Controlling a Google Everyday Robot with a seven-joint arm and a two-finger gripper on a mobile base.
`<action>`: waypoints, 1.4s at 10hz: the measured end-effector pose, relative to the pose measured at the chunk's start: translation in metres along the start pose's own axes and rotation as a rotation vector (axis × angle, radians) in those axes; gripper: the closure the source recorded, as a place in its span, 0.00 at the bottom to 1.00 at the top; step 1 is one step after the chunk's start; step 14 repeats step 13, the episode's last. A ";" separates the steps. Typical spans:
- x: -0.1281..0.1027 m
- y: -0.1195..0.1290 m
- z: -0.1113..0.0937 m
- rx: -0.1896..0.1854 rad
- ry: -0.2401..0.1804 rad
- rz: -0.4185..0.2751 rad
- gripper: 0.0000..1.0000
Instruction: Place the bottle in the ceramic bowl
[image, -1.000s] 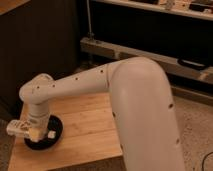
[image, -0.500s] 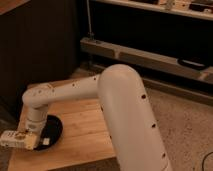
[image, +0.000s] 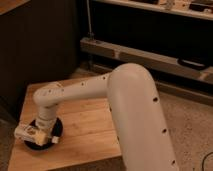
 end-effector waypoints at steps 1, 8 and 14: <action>0.011 -0.009 -0.002 0.006 -0.024 0.044 0.21; 0.019 -0.021 -0.009 0.017 -0.107 0.089 0.20; 0.018 -0.021 -0.009 0.016 -0.107 0.088 0.20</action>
